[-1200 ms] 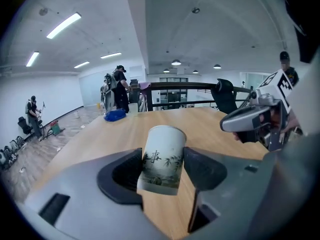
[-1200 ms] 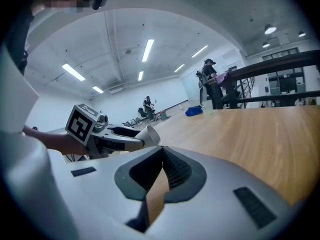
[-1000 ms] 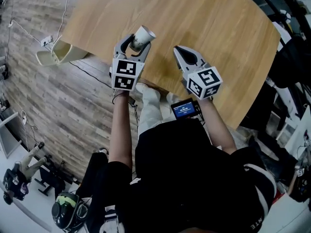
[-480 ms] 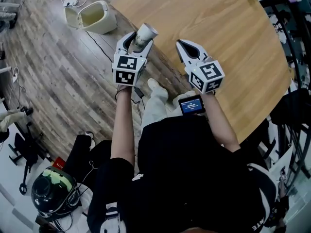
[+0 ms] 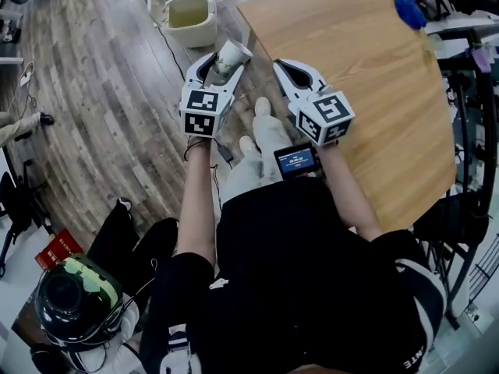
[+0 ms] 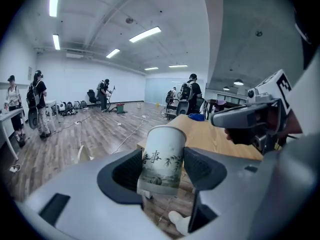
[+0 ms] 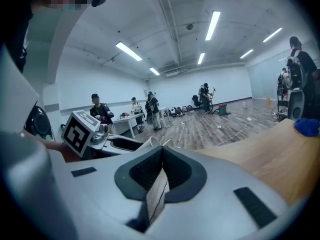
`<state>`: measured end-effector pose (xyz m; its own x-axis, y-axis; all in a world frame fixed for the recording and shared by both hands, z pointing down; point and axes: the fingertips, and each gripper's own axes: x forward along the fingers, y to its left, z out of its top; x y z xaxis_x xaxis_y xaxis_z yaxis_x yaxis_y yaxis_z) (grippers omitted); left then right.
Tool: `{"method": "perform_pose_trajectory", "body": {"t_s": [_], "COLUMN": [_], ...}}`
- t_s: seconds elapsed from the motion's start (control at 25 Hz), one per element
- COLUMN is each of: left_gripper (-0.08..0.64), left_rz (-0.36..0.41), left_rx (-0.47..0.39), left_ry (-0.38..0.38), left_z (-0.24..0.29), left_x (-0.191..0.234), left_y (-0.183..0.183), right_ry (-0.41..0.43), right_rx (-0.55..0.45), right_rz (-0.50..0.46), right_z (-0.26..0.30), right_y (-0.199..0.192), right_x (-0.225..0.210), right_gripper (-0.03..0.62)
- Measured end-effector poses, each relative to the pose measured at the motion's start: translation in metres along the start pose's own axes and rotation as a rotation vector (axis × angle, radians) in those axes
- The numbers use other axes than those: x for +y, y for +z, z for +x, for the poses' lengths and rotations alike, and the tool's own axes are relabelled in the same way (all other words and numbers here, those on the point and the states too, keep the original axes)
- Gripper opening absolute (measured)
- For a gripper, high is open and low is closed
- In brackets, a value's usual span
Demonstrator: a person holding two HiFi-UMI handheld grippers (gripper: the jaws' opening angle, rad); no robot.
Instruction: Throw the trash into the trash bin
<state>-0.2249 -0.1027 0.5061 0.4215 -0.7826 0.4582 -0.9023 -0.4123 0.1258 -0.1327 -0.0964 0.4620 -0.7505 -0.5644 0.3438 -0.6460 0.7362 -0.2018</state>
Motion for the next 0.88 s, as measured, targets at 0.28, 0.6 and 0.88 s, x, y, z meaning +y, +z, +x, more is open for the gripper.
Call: {"method": "perform_pose_trajectory", "body": {"t_s": [0.28, 0.6, 0.88], "left_gripper": [0.273, 0.273, 0.273], "left_rz": [-0.037, -0.01, -0.019], "left_rx": [0.034, 0.171, 0.245], "left_ry": [0.076, 0.082, 0.073], "left_z": [0.037, 0.094, 0.151], "left_x": [0.075, 0.16, 0.223], "left_y": [-0.023, -0.02, -0.007], "right_ry": [0.111, 0.128, 0.114], "right_rx": [-0.006, 0.004, 0.016], "right_rz": [-0.001, 0.074, 0.125], "right_z": [0.096, 0.207, 0.288], "right_y": [-0.004, 0.021, 0.046], "right_x": [-0.007, -0.053, -0.117], "right_gripper": [-0.002, -0.002, -0.002]}}
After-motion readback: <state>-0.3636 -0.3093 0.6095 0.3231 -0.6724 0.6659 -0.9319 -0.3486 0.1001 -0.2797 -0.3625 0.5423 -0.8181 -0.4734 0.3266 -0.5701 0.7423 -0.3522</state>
